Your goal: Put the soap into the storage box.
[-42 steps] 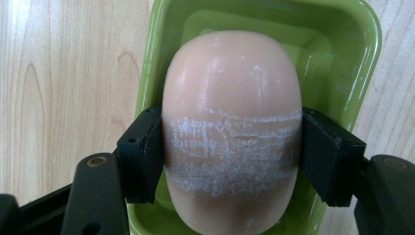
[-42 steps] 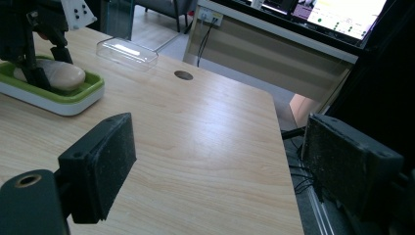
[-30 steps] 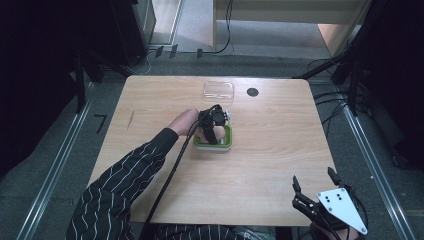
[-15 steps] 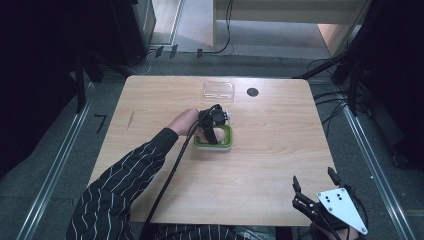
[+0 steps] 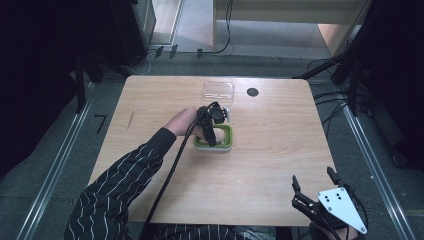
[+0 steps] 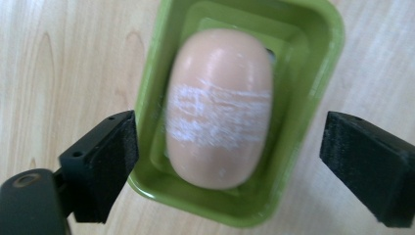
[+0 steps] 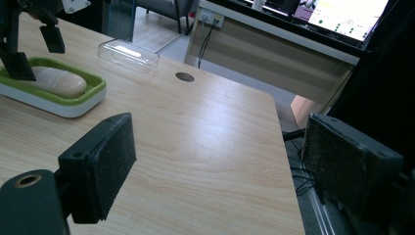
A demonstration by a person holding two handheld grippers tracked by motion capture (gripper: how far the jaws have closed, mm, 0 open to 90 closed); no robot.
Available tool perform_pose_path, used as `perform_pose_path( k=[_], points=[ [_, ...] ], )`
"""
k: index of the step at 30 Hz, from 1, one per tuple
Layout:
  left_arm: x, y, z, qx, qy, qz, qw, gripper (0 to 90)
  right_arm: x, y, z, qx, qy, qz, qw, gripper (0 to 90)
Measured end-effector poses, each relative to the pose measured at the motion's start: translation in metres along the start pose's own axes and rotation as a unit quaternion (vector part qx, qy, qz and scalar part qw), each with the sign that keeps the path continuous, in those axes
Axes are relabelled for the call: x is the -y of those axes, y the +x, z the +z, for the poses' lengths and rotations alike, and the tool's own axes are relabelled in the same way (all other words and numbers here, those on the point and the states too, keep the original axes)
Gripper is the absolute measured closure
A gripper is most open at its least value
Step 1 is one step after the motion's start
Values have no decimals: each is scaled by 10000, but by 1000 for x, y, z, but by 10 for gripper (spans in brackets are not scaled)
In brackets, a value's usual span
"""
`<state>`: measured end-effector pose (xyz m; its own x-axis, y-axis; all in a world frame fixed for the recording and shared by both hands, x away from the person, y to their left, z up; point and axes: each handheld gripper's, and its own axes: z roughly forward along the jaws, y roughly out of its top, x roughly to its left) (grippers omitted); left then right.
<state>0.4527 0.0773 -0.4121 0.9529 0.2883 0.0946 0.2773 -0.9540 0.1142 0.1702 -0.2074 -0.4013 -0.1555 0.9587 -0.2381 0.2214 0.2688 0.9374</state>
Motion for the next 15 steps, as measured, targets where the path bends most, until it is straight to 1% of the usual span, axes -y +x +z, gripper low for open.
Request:
perform_pose_path(
  k=[2,3,5,7,8,9,11,13,14,15],
  points=[
    [3,-3,-4,-16,26,-48,10000,0,0,0,0,5,-5,11,10000,134],
    [6,-4,-6,-39,14,-96,9999,0,0,0,0,5,-12,13,10000,134],
    [11,-7,-9,-52,15,-123,9999,0,0,1,0,6,-21,10,10000,134],
    [18,-10,-11,-80,4,-215,9997,0,0,1,1,9,-28,18,10000,134],
    [18,-10,-11,-80,4,-215,9997,0,0,1,1,3,-27,18,10000,134],
    [24,-13,-12,-90,53,-236,9997,0,0,1,1,-2,-26,28,10000,134],
    [26,-15,-12,-93,51,-237,9997,0,0,1,1,-1,-23,32,10000,134],
    [33,-20,-13,-151,104,-269,9995,0,-1,1,2,-12,-44,13,10000,134],
    [34,-21,-13,-185,74,-249,9995,0,-1,1,2,-22,-48,8,10000,134],
    [36,-23,-14,-178,83,-278,9994,0,-1,1,3,-29,-69,-16,10000,134]
  ],
)
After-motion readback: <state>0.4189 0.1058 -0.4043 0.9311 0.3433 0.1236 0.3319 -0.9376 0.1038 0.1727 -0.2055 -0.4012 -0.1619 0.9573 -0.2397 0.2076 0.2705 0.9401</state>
